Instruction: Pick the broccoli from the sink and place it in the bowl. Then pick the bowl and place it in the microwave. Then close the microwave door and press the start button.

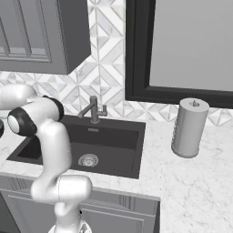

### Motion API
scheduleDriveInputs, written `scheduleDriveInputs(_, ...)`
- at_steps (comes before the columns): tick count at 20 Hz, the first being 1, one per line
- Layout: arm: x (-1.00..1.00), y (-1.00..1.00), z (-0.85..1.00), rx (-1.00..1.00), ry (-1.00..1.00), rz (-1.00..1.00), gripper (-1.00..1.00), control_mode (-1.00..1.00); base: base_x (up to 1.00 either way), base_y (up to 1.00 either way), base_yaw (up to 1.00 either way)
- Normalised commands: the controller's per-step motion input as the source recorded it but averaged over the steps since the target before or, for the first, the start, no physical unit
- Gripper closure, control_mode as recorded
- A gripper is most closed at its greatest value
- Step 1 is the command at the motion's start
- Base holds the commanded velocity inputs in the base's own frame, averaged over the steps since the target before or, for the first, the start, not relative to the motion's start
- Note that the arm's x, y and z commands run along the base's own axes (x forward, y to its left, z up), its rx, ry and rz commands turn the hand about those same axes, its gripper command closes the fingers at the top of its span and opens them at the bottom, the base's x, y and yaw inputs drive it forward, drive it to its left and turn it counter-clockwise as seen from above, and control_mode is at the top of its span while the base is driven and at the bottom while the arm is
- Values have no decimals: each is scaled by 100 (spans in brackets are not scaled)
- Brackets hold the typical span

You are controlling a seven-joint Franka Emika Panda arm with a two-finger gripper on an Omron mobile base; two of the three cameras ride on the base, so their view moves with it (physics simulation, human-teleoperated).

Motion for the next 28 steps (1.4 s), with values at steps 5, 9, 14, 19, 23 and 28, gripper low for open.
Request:
scheduleDriveInputs(5,21,31,-3,-10,9,-3,100,-100,0,0,0)
scheduleDriveInputs(9,11,34,-5,-11,2,-1,100,-100,0,0,0)
scheduleDriveInputs(14,10,31,-19,-10,0,0,100,-100,0,0,0)
scheduleDriveInputs(19,3,3,-25,-1,0,0,100,-100,0,0,0)
scheduleDriveInputs(23,6,5,-39,-2,0,0,100,-100,0,0,0)
scheduleDriveInputs(28,9,0,-41,0,0,0,100,-100,0,0,0)
